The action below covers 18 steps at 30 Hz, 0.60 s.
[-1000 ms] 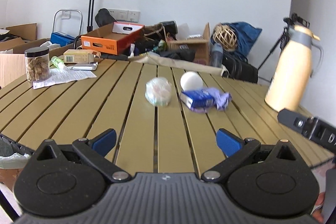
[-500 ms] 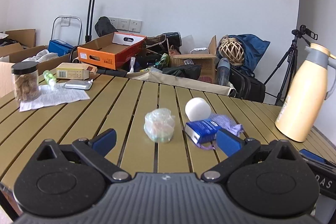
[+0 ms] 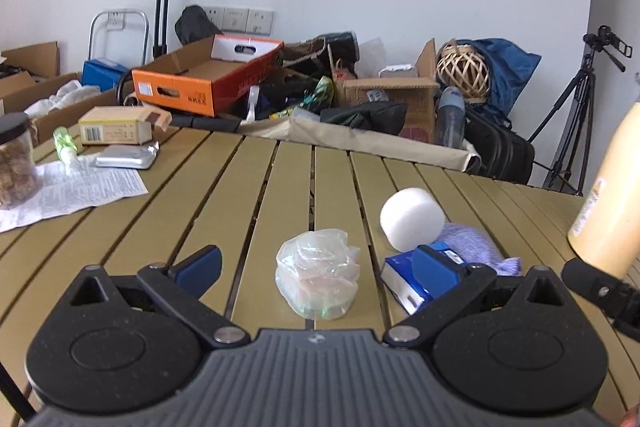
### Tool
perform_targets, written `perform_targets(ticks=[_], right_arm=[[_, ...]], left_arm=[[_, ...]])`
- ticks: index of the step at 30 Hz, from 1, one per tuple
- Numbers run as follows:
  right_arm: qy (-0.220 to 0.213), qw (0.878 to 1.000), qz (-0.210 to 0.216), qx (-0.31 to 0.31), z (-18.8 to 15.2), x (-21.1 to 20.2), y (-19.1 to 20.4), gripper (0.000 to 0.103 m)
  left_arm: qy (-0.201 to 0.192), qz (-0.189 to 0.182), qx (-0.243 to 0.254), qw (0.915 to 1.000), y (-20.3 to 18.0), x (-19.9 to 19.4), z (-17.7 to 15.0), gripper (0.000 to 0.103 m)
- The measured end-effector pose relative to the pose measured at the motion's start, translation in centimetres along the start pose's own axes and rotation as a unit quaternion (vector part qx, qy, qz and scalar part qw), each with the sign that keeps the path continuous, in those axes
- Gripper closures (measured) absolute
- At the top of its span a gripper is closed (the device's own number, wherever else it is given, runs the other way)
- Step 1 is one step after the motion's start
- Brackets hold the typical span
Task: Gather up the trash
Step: 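Approach and grasp the clear plastic bag with the left gripper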
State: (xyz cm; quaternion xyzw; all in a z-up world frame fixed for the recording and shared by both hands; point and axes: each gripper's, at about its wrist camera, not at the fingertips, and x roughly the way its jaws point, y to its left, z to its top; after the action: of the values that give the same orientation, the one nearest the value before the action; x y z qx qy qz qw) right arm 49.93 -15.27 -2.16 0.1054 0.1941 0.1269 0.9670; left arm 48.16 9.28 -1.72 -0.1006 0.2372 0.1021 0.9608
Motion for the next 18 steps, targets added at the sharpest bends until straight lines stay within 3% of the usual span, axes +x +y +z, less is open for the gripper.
perform_targets(ticks=[9, 15, 17, 18], right_arm=[[0.012, 1.0, -0.018, 0.006, 0.8, 2.9, -0.3, 0.0], [0.024, 0.999, -0.028, 0.007, 0.7, 3.8, -0.4, 0.0], [0.027, 0.999, -0.029, 0.003, 0.6, 3.9, -0.2, 0.0], [0.028, 0.999, -0.029, 0.001, 0.6, 3.9, -0.1, 0.0]], left_arm=[[0.031, 0.001, -0.012, 0.9995, 0.4, 3.8, 0.1, 0.0], [0.046, 0.012, 0.011, 0.9988, -0.2, 4.8, -0.2, 0.002], [0.053, 0.014, 0.008, 0.9985, -0.1, 5.0, -0.2, 0.011], [0.057, 0.012, 0.007, 0.9983, 0.1, 5.2, -0.2, 0.025]])
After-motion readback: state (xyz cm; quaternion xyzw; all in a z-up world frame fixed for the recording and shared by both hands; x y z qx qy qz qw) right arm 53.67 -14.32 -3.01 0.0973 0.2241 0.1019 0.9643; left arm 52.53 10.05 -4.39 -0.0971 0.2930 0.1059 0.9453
